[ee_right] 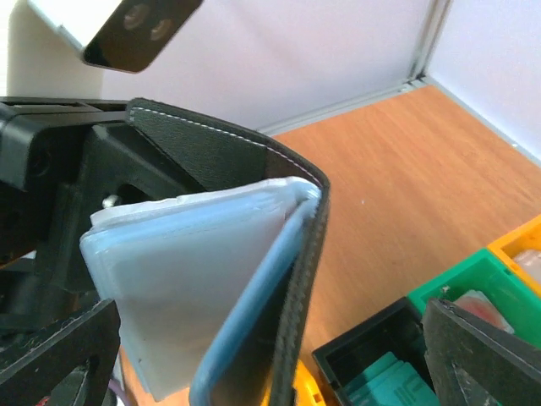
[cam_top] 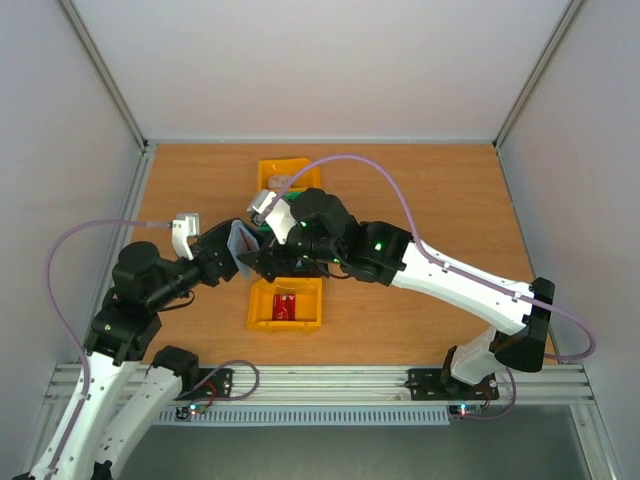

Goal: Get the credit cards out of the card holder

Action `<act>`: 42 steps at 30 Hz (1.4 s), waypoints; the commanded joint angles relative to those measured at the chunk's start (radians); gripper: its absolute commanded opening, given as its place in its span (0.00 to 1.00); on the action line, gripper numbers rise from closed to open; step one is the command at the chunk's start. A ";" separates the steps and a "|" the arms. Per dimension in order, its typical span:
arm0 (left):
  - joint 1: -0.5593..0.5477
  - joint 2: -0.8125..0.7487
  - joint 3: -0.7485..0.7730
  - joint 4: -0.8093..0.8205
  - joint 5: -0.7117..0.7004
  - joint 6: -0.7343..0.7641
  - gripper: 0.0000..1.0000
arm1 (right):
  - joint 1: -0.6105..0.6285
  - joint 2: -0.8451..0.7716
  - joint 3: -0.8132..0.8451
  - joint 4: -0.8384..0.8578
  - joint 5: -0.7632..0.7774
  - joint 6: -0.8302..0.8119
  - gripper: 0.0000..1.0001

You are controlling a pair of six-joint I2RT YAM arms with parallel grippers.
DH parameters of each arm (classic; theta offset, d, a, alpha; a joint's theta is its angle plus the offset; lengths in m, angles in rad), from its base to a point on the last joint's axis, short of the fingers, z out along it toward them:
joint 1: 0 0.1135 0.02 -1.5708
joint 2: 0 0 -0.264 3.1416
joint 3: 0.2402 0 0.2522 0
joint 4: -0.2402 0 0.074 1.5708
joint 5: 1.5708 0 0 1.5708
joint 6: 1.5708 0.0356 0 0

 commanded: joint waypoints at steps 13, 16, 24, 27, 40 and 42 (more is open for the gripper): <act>0.000 -0.013 -0.001 0.038 0.003 0.016 0.00 | 0.001 0.013 0.060 -0.074 -0.020 -0.016 0.76; 0.000 -0.014 0.002 0.040 0.007 0.024 0.00 | -0.029 -0.003 0.061 -0.118 -0.112 -0.019 0.77; 0.001 -0.009 -0.006 0.056 0.020 0.026 0.00 | -0.061 -0.012 0.064 -0.137 -0.127 -0.027 0.72; 0.000 -0.006 -0.007 0.062 0.023 0.028 0.00 | -0.066 -0.002 0.073 -0.137 -0.119 -0.032 0.72; 0.001 -0.006 -0.011 0.094 0.065 0.038 0.00 | -0.102 0.041 0.109 -0.149 -0.041 -0.009 0.70; 0.000 -0.007 -0.013 0.096 0.079 0.039 0.00 | -0.100 0.054 0.114 -0.132 -0.059 -0.008 0.70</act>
